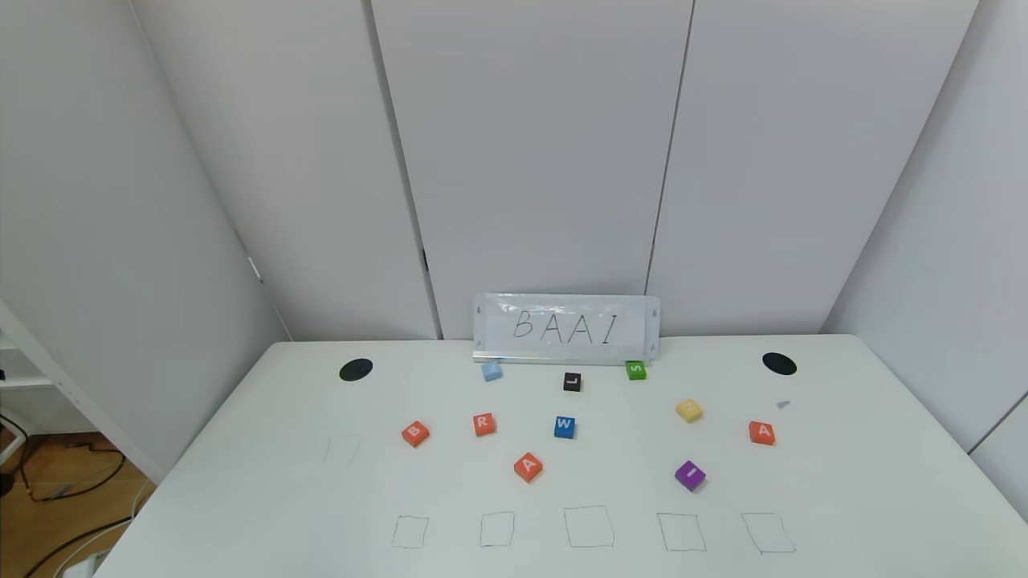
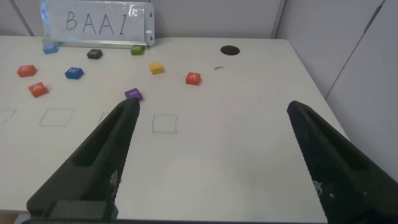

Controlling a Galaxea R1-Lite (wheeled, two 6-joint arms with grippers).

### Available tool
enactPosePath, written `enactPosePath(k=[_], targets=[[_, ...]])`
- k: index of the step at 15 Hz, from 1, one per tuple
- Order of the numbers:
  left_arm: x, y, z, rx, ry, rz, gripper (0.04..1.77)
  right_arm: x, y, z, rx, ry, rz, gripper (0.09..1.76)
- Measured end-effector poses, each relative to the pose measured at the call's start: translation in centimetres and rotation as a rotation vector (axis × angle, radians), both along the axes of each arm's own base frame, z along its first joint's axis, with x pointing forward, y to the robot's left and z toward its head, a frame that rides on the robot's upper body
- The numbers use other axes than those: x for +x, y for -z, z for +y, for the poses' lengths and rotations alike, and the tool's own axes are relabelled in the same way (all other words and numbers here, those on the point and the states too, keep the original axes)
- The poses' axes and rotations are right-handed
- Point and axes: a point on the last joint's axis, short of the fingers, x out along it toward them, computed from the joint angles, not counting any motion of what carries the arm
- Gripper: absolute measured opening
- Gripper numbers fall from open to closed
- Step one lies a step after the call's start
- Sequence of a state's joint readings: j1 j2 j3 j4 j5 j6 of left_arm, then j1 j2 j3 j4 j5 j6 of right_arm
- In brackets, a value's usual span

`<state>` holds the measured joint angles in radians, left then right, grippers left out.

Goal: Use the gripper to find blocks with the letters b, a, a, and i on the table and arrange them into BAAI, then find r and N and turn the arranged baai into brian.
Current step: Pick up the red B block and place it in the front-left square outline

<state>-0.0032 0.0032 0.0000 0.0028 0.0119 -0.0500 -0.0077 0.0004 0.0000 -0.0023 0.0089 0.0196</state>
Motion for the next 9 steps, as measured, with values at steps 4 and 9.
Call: enactPosePath(k=[4, 9], targets=[[0.00, 0.00, 0.00, 0.000, 0.000, 0.000, 1.72, 0.00, 0.01, 0.00, 0.000, 0.000, 0.001, 1.71], [0.00, 0.00, 0.00, 0.013, 0.001, 0.001, 1.72, 0.00, 0.00, 0.00, 0.001, 0.001, 0.000, 1.71]])
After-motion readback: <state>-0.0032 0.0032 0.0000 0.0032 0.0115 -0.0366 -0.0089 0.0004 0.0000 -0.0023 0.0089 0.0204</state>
